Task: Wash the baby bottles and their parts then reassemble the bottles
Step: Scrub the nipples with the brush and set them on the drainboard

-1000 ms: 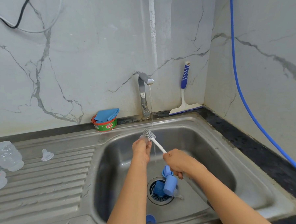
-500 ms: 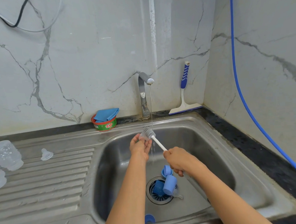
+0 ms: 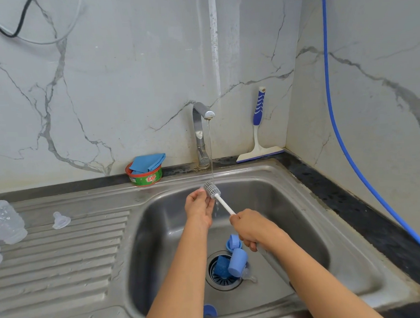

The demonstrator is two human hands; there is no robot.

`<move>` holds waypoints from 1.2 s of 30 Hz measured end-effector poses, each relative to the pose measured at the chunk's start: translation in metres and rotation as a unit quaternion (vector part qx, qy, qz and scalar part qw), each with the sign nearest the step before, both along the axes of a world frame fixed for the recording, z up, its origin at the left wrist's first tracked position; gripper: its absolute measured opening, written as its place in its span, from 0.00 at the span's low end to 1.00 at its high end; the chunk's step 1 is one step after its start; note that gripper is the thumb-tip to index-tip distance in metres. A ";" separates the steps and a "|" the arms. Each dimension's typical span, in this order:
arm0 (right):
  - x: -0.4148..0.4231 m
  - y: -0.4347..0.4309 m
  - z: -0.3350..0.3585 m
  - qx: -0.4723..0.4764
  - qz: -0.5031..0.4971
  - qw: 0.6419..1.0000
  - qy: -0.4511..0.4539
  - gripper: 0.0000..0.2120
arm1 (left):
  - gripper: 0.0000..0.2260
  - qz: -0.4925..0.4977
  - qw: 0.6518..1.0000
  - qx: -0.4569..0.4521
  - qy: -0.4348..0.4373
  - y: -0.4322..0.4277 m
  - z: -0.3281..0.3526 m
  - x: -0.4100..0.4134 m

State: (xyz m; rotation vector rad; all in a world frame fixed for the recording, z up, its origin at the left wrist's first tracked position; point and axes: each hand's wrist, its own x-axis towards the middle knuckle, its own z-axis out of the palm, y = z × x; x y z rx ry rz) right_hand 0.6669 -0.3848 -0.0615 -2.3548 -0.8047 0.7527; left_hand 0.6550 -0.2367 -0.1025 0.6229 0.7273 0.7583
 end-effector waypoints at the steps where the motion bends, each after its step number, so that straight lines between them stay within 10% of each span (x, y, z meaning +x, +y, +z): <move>1: -0.001 0.000 0.001 -0.008 0.012 1.000 0.001 0.16 | 0.07 0.018 1.000 0.001 0.010 0.001 -0.001 0.000; 12: 0.003 -0.002 0.002 -0.021 0.009 1.000 -0.015 0.15 | 0.06 0.031 0.993 0.097 0.056 0.002 -0.007 -0.001; 36: 0.005 -0.006 0.004 -0.015 0.018 1.000 0.019 0.18 | 0.09 -0.036 0.999 -0.018 0.002 0.008 0.006 -0.009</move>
